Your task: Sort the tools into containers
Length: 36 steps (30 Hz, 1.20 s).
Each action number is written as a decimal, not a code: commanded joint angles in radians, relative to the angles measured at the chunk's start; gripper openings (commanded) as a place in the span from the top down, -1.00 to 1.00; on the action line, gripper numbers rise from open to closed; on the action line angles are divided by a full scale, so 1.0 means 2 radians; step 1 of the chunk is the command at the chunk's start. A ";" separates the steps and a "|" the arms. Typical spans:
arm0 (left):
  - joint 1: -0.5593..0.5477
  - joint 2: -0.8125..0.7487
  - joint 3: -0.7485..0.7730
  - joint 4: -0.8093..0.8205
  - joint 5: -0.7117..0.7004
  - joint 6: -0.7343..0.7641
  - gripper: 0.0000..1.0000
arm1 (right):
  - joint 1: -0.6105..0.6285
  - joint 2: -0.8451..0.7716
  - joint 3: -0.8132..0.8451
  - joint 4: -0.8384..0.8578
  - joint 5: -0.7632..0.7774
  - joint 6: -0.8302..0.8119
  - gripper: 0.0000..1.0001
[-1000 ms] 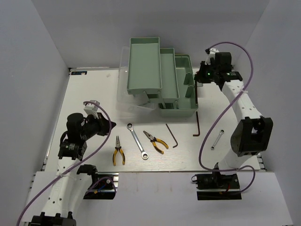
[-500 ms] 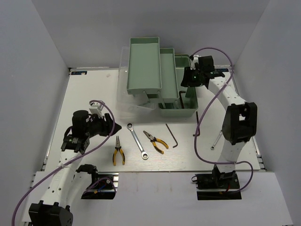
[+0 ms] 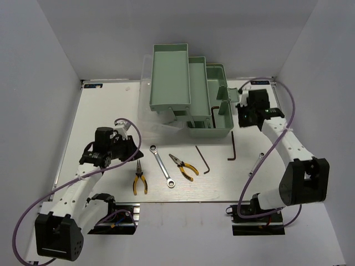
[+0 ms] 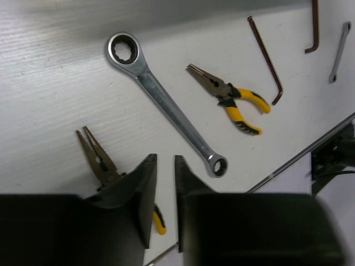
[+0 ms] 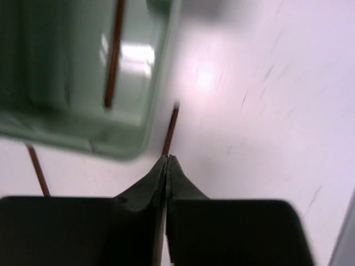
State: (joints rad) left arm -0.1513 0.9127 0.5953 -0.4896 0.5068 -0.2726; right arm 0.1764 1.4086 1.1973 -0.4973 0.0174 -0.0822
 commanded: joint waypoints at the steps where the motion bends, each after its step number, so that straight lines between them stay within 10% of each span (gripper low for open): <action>1: -0.009 -0.008 0.010 -0.002 0.000 0.002 0.33 | 0.000 0.010 -0.071 -0.048 -0.003 -0.021 0.67; 7: -0.014 -0.017 0.010 -0.002 0.000 0.002 -0.11 | 0.002 0.051 -0.106 -0.018 -0.047 0.003 0.27; 36: -0.033 -0.056 0.024 0.002 0.007 0.002 -0.13 | -0.005 0.086 -0.215 0.094 0.003 0.078 0.29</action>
State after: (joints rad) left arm -0.2115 0.8143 0.5961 -0.4904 0.5056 -0.2745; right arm 0.1764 1.5398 0.7879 -0.2615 0.0086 0.0601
